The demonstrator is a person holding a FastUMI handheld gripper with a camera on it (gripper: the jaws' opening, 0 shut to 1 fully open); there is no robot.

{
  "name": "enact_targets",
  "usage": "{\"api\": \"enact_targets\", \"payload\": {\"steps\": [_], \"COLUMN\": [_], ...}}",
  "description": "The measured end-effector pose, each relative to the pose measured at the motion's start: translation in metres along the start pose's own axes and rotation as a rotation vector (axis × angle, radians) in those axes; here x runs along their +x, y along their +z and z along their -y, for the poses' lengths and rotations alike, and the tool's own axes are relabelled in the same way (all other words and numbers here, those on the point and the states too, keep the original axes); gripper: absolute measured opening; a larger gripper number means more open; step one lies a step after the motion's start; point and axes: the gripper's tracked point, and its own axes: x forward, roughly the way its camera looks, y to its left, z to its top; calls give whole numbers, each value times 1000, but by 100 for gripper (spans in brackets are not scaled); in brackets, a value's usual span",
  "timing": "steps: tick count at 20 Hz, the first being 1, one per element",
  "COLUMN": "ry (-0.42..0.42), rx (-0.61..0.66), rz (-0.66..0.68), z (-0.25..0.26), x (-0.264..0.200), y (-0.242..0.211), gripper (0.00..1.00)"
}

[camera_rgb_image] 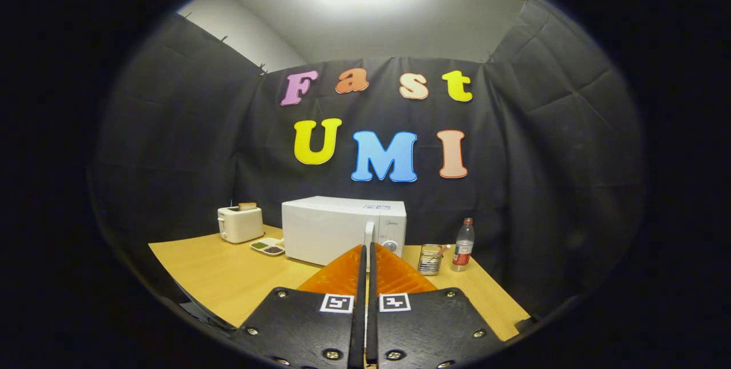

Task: Open the microwave, put the food inside, and close the microwave door.

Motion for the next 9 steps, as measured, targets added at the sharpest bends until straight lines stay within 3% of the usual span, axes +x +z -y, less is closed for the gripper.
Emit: {"api": "enact_targets", "payload": {"steps": [1,4,5,9], "ry": [-10,-30,-35,-61], "rx": [17,40,30,-9], "rz": [-3,-14,-20,-3], "z": [2,2,4,8], "x": [1,2,-2,0], "y": [-2,-3,-4,-1], "gripper": [4,92,99,98]}}
